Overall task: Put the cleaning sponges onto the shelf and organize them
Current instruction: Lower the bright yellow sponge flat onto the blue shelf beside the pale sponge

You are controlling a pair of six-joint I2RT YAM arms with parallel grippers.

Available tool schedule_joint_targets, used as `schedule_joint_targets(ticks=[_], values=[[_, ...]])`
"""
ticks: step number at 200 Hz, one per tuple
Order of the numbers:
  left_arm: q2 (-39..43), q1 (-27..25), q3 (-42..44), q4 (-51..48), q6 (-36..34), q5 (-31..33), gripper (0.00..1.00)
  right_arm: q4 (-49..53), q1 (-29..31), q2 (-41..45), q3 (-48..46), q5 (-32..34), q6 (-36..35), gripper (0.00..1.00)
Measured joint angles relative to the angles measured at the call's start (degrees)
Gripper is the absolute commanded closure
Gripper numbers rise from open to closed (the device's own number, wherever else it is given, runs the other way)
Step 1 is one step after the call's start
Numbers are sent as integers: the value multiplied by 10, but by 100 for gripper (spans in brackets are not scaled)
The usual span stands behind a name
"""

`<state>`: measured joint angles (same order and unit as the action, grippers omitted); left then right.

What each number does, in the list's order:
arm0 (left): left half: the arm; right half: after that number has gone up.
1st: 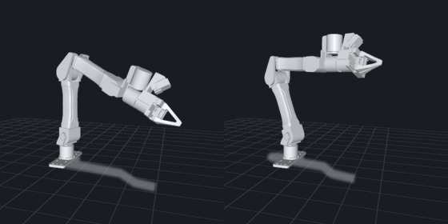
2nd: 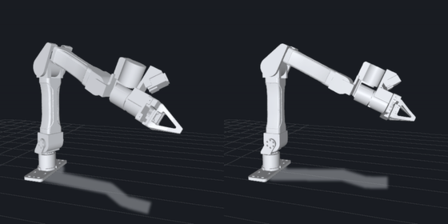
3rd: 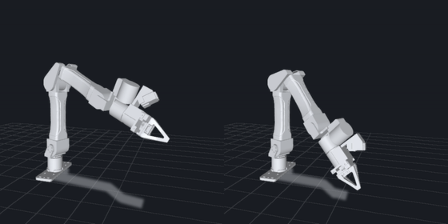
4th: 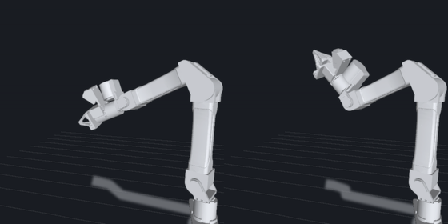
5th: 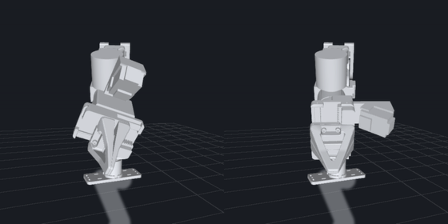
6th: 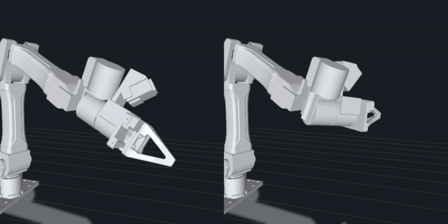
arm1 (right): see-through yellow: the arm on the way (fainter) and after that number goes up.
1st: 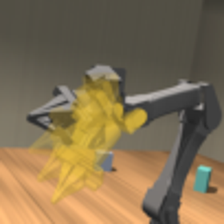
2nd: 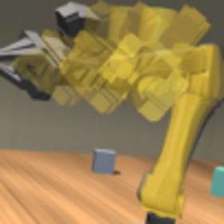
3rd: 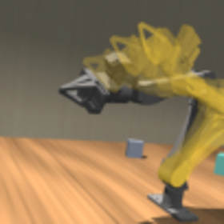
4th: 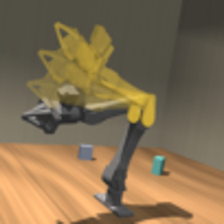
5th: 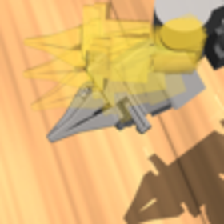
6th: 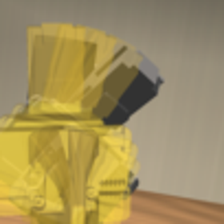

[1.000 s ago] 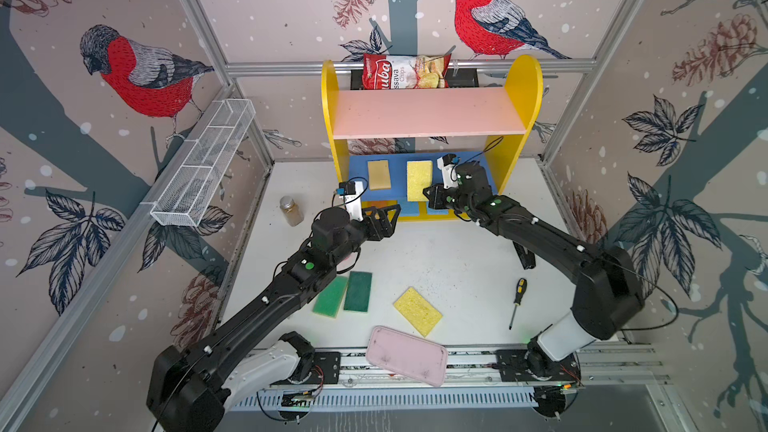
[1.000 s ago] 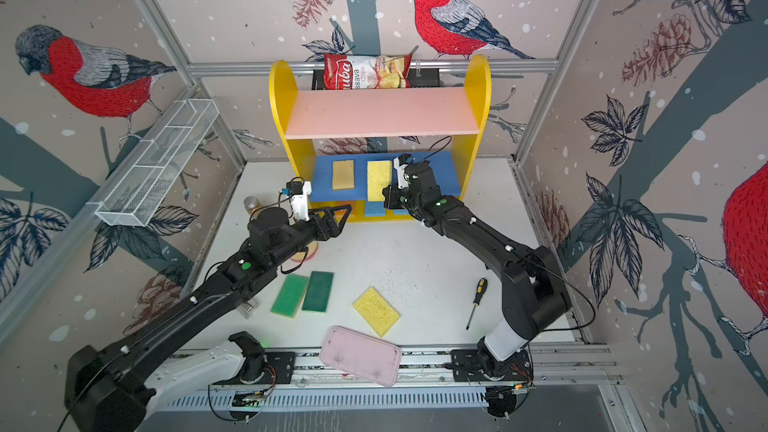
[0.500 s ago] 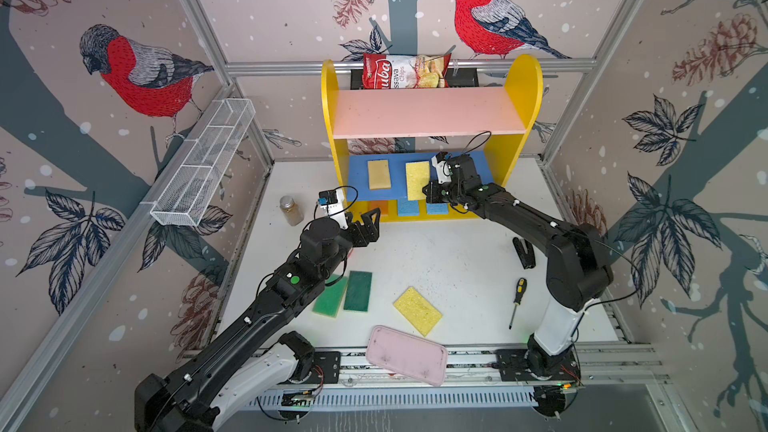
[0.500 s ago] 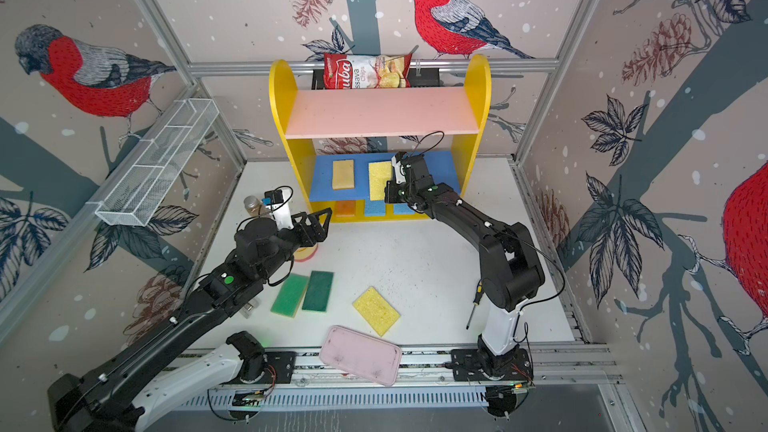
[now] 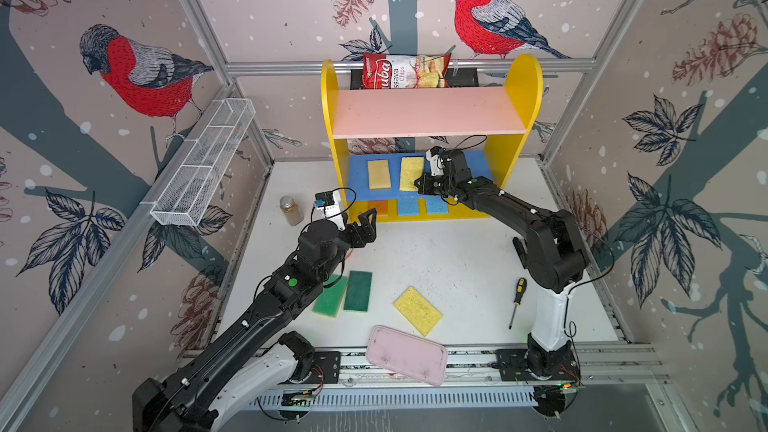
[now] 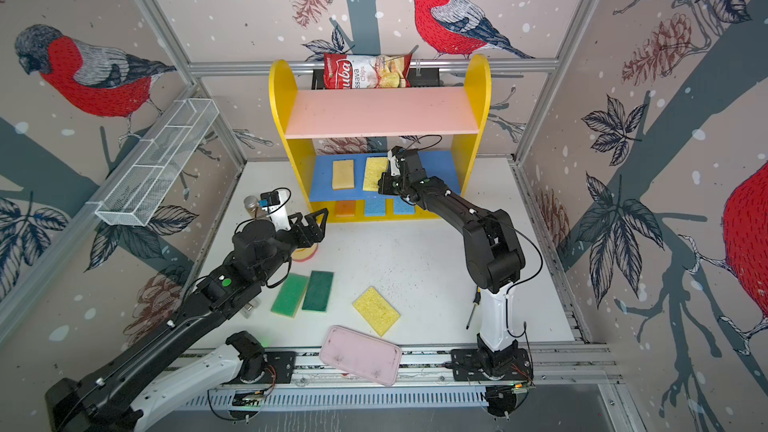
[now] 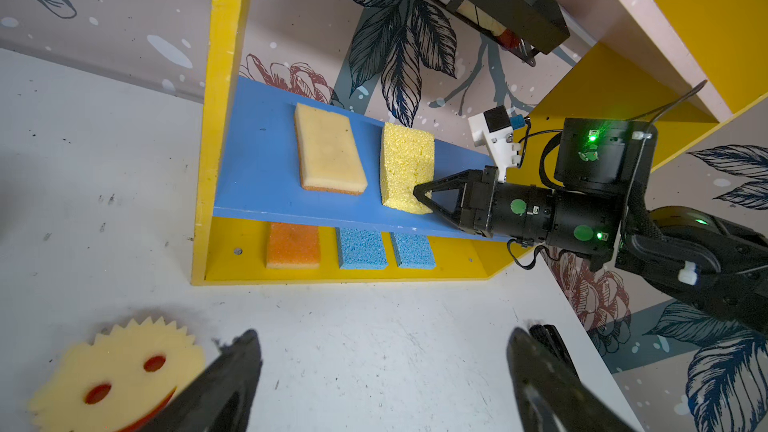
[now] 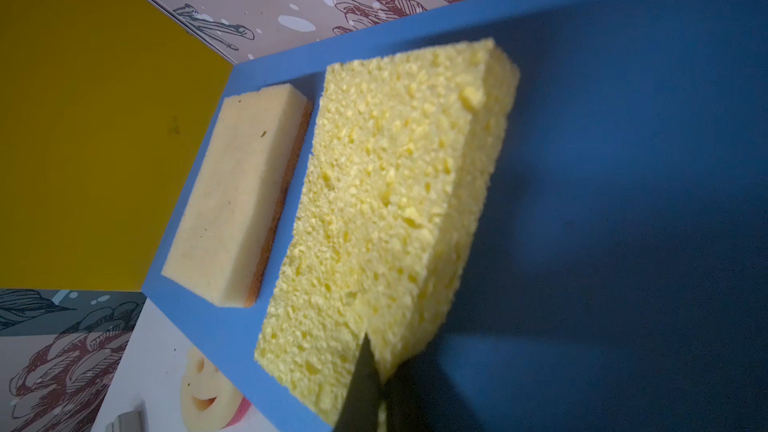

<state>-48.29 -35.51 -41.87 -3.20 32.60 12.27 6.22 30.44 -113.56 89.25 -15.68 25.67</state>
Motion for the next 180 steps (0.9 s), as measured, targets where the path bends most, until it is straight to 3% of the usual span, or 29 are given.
schedule_joint_targets(ticks=[180], values=[[-18,1,7,12,-2,13,8,-22,15,-36,33,-9,16,100]])
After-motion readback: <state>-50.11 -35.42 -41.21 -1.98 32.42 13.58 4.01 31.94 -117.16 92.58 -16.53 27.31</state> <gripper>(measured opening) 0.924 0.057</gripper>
